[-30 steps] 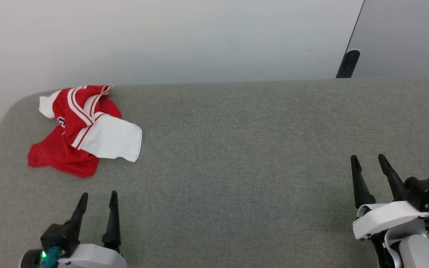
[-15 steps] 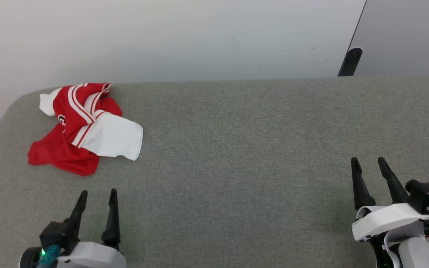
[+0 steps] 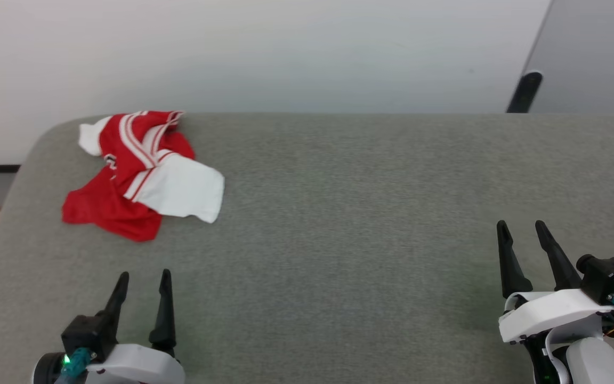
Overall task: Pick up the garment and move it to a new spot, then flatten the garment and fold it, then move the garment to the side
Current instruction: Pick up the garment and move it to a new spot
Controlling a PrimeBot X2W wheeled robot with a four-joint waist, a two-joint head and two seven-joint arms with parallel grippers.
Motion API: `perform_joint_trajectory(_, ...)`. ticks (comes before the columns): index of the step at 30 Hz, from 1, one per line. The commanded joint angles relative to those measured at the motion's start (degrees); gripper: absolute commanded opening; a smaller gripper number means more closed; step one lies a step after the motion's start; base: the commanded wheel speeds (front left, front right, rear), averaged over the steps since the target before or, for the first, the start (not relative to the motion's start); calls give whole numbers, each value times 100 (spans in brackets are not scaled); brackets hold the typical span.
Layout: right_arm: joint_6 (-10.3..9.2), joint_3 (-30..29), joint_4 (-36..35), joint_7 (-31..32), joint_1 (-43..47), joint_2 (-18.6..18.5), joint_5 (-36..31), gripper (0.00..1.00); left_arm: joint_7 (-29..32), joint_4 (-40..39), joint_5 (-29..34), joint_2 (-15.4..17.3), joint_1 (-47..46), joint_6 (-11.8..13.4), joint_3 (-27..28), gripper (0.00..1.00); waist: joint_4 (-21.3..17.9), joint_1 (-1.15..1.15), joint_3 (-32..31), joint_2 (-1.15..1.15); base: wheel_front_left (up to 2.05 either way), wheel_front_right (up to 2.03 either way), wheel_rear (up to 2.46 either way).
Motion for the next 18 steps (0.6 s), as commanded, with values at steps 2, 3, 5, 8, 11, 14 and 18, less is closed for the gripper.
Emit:
perform_joint_trajectory(2, -4, 80, -19, -9, 38, 3, 79, 100, -3, -5, 35, -38, -37, -13, 11, 100, 356, 0, -29, 0, 0, 0, 0)
perform_joint_trajectory(3, -4, 95, -23, -8, 46, -6, 96, 100, -3, 15, 40, -46, -34, -12, 15, 100, 472, 0, -34, 0, 0, 0, 0)
perform_joint_trajectory(5, -4, 157, -12, -8, 50, -20, 113, 100, -3, 73, 75, -57, -6, -1, 39, 100, 711, 0, -47, 0, 0, 0, 0)
perform_joint_trajectory(8, -4, 233, 26, -8, 23, -36, 109, 100, -3, 167, 111, -80, 6, 33, 63, 100, 1121, 0, -52, 0, 0, 0, 0)
perform_joint_trajectory(11, -4, 318, 53, -8, -3, -49, 112, 100, -3, 213, 116, -98, -19, 58, 87, 100, 1570, 0, -52, 0, 0, 0, 0)
perform_joint_trajectory(14, -4, 390, 97, -8, 17, -65, 126, 100, -3, 209, 119, -132, 12, 62, 76, 100, 2030, 0, -81, 0, 0, 0, 0)
perform_joint_trajectory(18, -4, 518, 161, -8, -7, -57, 157, 100, -3, 168, 61, -163, 100, 84, 140, 100, 2587, 0, -116, 0, 0, 0, 0)
